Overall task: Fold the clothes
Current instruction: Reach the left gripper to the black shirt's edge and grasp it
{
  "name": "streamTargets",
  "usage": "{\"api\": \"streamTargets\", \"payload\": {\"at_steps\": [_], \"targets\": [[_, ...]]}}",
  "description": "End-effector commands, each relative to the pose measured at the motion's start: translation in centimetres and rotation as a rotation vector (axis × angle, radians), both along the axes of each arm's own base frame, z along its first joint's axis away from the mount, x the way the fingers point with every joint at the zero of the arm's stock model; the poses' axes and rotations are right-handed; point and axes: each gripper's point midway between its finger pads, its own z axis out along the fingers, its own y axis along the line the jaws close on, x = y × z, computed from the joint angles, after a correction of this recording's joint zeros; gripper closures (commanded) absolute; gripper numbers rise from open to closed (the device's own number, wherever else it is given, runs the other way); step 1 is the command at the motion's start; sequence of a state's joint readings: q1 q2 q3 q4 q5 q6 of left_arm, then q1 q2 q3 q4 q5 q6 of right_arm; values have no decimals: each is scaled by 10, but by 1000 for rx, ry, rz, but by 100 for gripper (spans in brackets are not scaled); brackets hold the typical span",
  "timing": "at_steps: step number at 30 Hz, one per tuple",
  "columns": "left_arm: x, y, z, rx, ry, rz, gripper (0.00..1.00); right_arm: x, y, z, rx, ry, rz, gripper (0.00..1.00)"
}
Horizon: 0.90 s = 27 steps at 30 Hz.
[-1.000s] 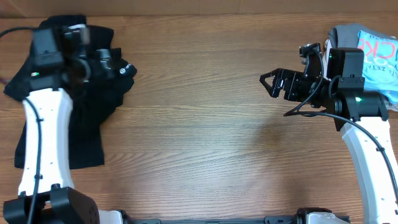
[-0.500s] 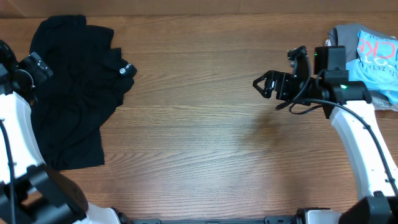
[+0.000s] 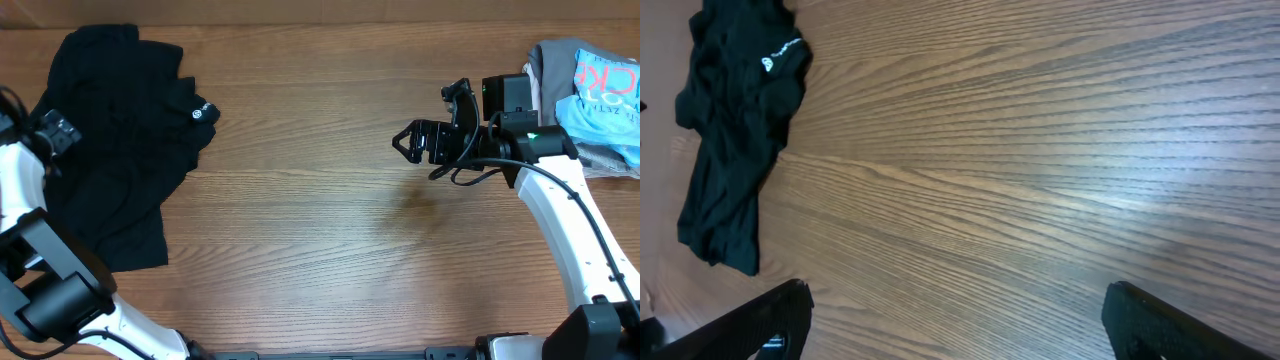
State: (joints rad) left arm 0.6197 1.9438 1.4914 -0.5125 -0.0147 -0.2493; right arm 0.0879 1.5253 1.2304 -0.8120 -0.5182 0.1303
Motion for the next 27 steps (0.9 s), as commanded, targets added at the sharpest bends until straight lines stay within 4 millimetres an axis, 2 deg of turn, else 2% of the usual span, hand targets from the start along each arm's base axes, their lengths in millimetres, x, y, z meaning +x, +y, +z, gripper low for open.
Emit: {"api": "streamTargets", "payload": {"at_steps": [1, 7, 15, 19, 22, 23, 25, 27], "targets": [[-10, 22, -18, -23, 15, 122, 11, 8, 0, 10, -11, -38, 4, 3], [-12, 37, -46, -50, 15, 191, 10, 7, 1, 9, -11, -33, 4, 3], [3, 56, -63, -7, -36, 186, 9, 10, 1, 10, -10, -46, 3, 3], [11, 62, -71, 11, -60, 178, 15, 12, 1, 12, -7, -53, 1, 4], [15, 65, -77, 16, -70, 176, 34, 13, 1, 12, -7, -58, 0, 5], [16, 66, -78, 19, -75, 176, 53, 13, 1, 12, -6, -60, -1, 5], [17, 66, -78, 23, -80, 175, 73, 14, 1, 13, -5, -63, -2, 6], [19, 66, -76, 22, -87, 171, 89, 15, 1, 14, -4, -68, -2, 6]]}}
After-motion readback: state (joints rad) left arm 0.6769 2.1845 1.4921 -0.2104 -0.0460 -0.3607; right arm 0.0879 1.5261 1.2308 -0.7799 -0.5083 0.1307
